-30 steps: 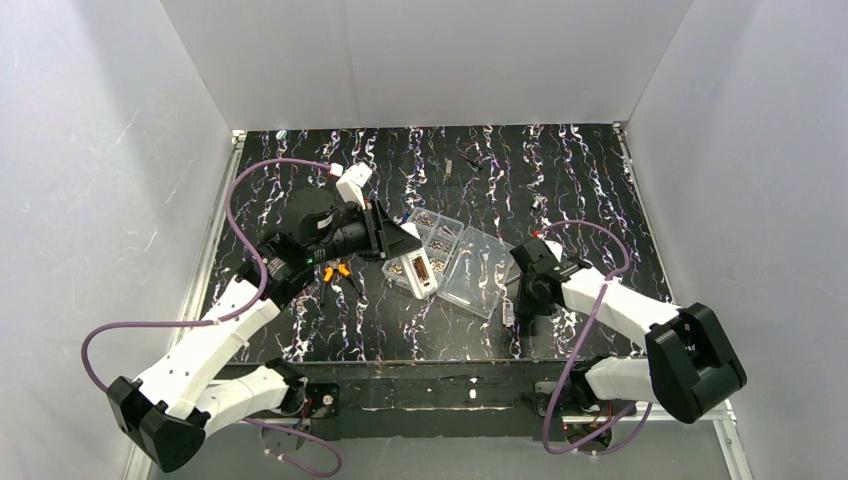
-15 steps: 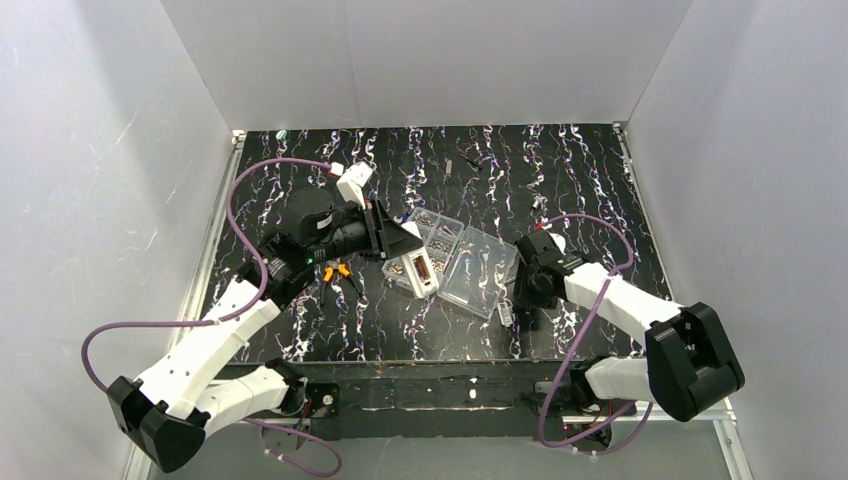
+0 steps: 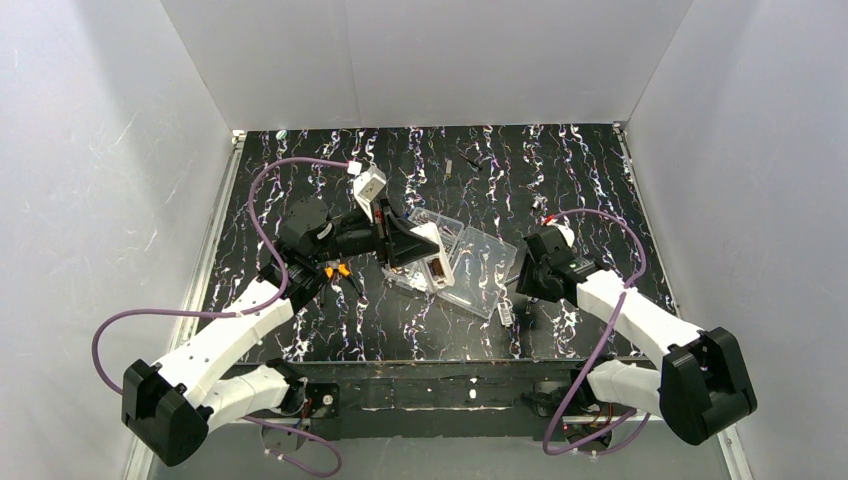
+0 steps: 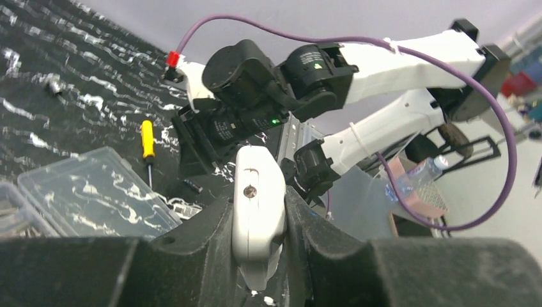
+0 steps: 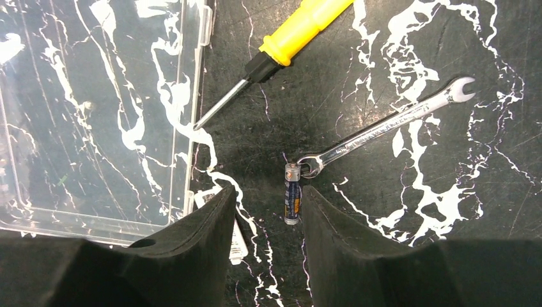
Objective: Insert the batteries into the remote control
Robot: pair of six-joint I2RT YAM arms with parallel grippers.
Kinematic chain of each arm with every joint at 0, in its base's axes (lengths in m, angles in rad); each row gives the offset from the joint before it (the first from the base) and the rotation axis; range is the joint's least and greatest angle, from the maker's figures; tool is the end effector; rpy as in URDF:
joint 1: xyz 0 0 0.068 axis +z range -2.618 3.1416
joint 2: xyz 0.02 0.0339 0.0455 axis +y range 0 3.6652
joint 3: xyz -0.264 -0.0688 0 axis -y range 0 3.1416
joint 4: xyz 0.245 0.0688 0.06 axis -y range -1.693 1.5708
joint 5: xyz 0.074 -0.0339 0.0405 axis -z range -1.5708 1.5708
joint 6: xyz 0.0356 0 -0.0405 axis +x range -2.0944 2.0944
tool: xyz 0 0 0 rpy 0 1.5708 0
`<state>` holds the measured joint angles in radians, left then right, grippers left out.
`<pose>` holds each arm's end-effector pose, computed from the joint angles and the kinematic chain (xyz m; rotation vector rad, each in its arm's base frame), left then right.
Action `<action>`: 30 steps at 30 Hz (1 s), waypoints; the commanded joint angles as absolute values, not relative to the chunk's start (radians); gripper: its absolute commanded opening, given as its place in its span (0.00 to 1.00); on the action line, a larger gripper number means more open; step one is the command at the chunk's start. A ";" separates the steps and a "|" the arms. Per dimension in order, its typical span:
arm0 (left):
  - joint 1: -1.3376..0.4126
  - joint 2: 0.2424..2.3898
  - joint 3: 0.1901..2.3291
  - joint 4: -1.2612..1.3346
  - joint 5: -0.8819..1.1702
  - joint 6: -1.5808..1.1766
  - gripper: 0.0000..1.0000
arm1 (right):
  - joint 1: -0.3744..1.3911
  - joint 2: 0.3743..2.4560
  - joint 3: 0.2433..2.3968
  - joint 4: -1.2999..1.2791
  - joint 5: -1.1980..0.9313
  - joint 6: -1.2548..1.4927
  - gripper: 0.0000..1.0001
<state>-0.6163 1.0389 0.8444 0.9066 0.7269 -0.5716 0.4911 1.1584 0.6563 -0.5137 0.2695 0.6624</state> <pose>0.1611 -0.1431 0.4183 0.7626 0.8773 -1.3748 0.1940 0.0930 0.1980 0.3141 2.5147 0.1056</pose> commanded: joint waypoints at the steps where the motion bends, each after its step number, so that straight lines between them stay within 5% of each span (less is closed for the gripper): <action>1: -0.614 1.012 0.857 1.079 0.900 -0.426 0.00 | 0.486 1.120 0.644 -0.490 0.293 0.672 0.50; 17: -0.649 0.962 0.883 0.798 0.900 -0.187 0.00 | 0.484 1.114 0.637 -0.475 0.284 0.696 0.50; 30: -0.650 0.948 0.887 0.712 0.851 -0.200 0.00 | 0.462 1.200 0.697 -0.558 0.280 0.705 0.38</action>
<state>-0.6468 0.9890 0.8467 0.6716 0.8368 -0.2024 0.4725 1.1915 0.6456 -0.5201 0.2661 0.6937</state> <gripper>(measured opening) 0.253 0.384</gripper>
